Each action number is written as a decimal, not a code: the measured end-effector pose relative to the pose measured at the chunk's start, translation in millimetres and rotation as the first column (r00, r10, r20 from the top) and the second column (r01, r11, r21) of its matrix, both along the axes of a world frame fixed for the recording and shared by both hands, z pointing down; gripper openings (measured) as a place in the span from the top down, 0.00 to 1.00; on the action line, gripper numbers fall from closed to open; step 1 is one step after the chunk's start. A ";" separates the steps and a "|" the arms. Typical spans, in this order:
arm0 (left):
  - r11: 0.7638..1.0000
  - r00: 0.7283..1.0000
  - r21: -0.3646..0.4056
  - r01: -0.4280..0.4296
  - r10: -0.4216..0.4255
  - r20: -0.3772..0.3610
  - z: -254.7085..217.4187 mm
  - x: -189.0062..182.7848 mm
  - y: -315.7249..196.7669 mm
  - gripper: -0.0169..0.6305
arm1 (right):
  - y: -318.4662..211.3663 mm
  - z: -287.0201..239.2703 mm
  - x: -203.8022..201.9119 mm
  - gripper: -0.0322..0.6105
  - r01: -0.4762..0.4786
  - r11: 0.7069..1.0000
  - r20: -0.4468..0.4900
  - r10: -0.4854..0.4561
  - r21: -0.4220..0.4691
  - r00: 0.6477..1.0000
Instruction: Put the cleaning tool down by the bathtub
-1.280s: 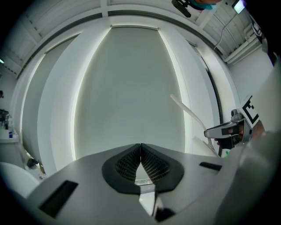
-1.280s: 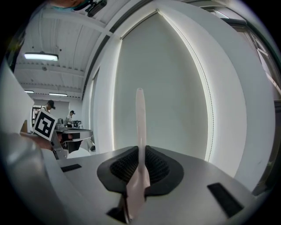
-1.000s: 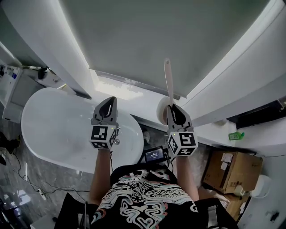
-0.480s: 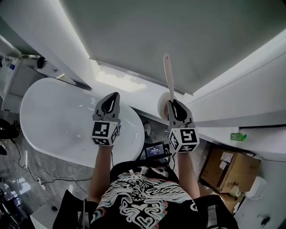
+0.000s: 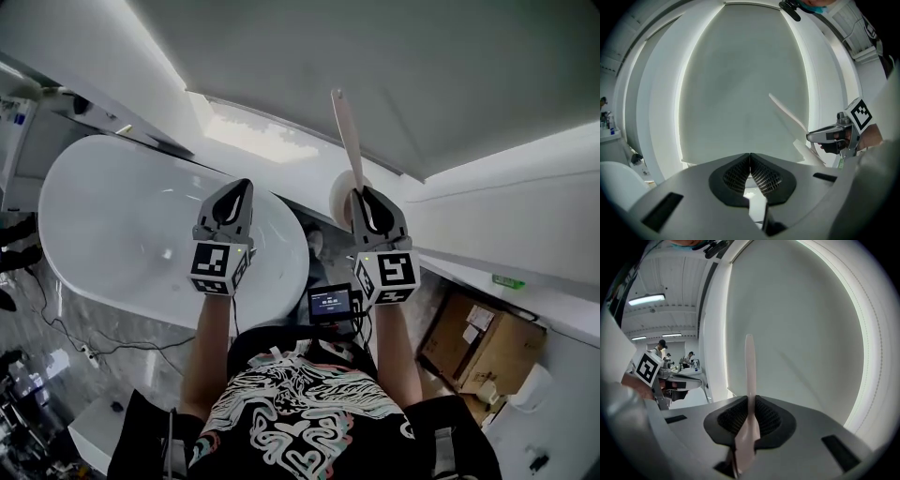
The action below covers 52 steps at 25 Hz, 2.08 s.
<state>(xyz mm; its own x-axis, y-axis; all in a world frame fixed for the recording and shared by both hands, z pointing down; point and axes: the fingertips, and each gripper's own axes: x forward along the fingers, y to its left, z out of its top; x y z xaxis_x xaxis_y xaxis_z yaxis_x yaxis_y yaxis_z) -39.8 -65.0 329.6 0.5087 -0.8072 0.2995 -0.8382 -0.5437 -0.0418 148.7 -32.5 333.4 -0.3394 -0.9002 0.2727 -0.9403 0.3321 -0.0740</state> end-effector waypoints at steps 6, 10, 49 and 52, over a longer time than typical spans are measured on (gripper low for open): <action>0.999 1.000 -0.030 0.018 -0.018 0.011 21.9 -9.1 -3.3 0.95 | -9.7 23.4 -7.2 0.85 0.032 0.999 -0.015 -0.033 -0.025 0.999; 0.998 0.999 -0.045 0.035 -0.035 0.015 33.4 -15.4 -10.0 0.95 | -19.6 33.5 -11.1 0.85 0.052 0.998 -0.030 -0.053 -0.031 0.998; 0.952 0.991 -0.291 0.099 -0.122 -0.062 112.5 -60.4 -96.0 0.95 | -109.3 105.0 -97.5 0.85 0.247 0.932 -0.200 -0.304 -0.267 0.931; 0.946 0.989 -0.305 0.108 -0.135 -0.068 122.8 -56.1 -93.3 0.95 | -110.0 114.3 -93.8 0.85 0.256 0.925 -0.207 -0.319 -0.281 0.925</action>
